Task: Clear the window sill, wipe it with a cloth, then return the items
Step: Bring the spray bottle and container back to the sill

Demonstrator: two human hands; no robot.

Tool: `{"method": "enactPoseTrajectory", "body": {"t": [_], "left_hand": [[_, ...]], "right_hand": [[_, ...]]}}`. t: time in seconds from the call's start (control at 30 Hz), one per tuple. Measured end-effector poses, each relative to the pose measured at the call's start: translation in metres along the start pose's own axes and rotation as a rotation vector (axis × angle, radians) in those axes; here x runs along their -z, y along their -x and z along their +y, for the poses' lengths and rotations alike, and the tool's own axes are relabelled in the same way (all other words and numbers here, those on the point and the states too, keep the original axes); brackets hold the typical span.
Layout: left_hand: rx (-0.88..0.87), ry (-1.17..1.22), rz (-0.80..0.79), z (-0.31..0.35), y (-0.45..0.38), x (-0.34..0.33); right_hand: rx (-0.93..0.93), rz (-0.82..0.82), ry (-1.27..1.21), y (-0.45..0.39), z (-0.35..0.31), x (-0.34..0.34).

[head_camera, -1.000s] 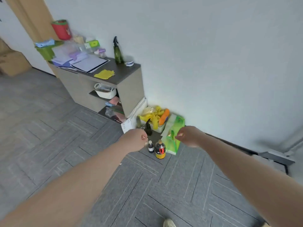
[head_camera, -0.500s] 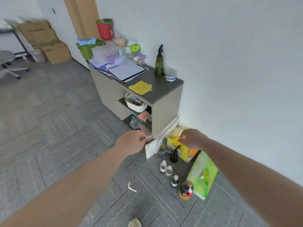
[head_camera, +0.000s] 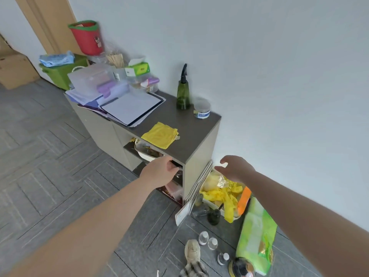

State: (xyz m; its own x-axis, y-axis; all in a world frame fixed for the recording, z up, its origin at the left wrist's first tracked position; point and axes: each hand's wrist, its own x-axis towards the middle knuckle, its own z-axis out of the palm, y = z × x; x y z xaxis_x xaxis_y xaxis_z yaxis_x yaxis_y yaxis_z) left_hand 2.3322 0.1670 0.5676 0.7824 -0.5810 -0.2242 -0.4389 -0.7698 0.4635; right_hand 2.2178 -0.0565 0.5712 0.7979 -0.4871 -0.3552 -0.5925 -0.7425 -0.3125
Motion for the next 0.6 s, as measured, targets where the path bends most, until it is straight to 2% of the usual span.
{"method": "enactPoseTrajectory", "body": {"t": [0.27, 0.6], "left_hand": [[0.08, -0.071, -0.082, -0.024, -0.156, 0.044], [0.123, -0.08, -0.093, -0.052, -0.317, 0.078]], "right_hand": [[-0.011, 0.009, -0.166, -0.176, -0.036, 0.016], [-0.042, 0.075, -0.107, -0.328, -0.058, 0.047]]}}
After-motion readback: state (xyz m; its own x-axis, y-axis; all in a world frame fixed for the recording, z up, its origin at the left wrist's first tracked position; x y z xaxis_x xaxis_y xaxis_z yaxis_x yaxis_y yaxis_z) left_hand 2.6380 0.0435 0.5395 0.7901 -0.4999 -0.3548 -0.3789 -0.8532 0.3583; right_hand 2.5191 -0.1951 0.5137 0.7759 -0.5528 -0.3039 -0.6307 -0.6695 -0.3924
